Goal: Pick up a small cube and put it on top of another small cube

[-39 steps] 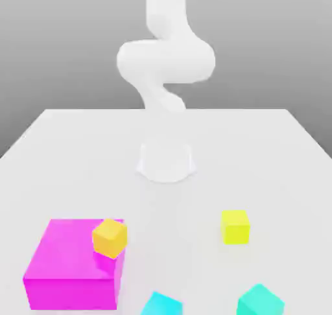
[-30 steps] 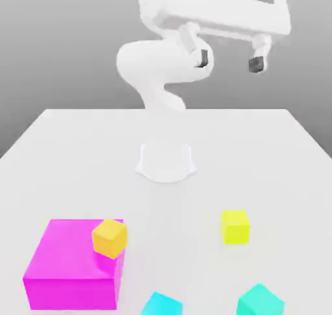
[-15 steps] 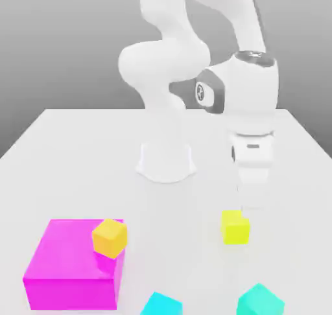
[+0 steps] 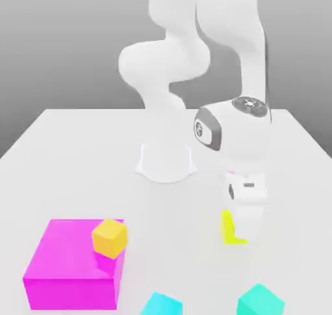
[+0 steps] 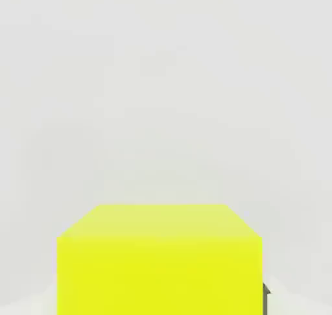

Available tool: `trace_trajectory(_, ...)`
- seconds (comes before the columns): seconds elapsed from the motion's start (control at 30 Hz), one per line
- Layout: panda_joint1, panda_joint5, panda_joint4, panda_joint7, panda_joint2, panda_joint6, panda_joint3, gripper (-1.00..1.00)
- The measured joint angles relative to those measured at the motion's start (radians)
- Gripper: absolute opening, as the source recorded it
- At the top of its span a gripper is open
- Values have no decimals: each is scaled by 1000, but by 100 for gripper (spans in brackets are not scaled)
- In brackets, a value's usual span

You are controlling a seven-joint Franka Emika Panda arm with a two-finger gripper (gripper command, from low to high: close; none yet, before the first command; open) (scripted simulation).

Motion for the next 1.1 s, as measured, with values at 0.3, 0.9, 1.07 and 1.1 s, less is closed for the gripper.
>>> trace_trajectory(0.3, -7, 11, 8, 47, -239, -247, -9, -100)
trace_trajectory(0.9, -75, 64, 602, 654, 70, -533, -109, -100)
trace_trajectory(1.07, -83, 83, 611, 649, 162, -452, -100, 100)
trace_trajectory(1.1, -83, 83, 611, 649, 162, -452, -100, 100)
